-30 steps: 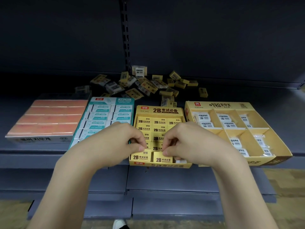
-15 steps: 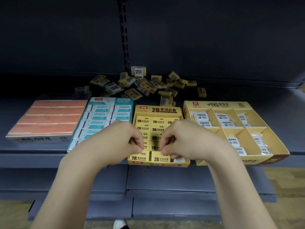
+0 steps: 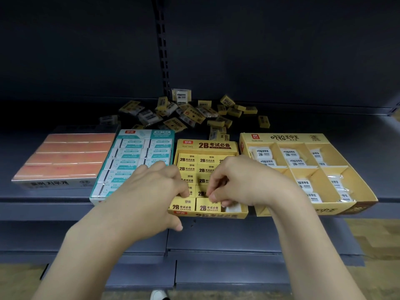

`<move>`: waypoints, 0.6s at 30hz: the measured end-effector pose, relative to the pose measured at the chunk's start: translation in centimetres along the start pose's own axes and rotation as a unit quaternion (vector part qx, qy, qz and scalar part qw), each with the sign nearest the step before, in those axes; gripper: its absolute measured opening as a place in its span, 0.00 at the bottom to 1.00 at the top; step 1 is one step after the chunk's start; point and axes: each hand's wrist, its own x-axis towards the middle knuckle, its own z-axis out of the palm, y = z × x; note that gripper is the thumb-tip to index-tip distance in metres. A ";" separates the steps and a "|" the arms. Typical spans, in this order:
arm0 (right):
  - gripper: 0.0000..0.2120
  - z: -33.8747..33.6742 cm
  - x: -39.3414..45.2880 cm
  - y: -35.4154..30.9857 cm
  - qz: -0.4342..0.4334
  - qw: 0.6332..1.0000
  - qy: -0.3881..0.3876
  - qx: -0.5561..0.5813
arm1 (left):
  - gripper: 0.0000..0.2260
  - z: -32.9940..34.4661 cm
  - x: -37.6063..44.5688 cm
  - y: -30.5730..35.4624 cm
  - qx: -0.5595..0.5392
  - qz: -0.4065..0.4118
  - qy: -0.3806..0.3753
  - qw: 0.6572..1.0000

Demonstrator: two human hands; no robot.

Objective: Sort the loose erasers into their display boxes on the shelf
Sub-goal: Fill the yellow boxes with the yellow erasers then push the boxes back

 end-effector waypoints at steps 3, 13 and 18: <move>0.03 0.0 0.1 0.0 -0.001 1.000 -0.003 0.005 | 0.19 0.7 0.0 -0.1 -0.006 0.009 0.045 0.999; 0.10 0.6 0.6 -1.0 0.000 0.997 0.021 -0.076 | 0.18 1.3 -0.5 -0.5 -0.046 0.023 0.108 0.993; 0.07 0.8 0.6 -1.0 -0.027 0.997 0.036 -0.069 | 0.14 1.7 -0.7 -0.6 -0.070 0.028 0.134 0.988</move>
